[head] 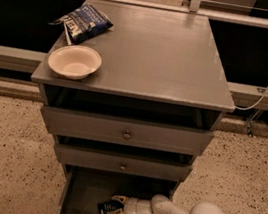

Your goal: Pick rxbar blueberry from bottom drawer and place on counter

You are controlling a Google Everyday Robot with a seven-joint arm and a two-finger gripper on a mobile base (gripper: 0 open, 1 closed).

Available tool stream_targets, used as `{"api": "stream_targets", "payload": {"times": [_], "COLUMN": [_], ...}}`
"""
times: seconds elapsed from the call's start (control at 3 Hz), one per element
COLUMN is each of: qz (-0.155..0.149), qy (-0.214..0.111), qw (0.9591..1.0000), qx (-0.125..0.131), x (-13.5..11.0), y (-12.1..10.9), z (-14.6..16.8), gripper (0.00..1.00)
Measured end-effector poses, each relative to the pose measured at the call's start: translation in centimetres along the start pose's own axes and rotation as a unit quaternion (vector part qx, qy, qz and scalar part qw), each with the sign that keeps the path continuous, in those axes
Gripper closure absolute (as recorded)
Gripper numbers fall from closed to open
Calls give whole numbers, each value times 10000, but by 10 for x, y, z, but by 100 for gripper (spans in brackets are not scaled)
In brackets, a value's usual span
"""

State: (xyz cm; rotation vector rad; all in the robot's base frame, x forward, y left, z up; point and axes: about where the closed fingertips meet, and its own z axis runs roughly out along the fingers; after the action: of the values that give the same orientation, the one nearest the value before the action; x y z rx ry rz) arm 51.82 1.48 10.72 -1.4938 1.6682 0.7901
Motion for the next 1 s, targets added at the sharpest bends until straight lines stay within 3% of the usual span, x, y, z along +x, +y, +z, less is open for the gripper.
{"api": "stream_targets", "payload": {"times": [0.33, 0.67, 1.0], "qz": [-118, -648, -977], "qy": [-488, -1361, -1636], "qw": [9987, 9875, 9791], "qx": [91, 459, 709], "x": [-19, -73, -106], "y": [-1, -5, 1], "z": [-13, -72, -122], "gripper": [100, 100, 100]}}
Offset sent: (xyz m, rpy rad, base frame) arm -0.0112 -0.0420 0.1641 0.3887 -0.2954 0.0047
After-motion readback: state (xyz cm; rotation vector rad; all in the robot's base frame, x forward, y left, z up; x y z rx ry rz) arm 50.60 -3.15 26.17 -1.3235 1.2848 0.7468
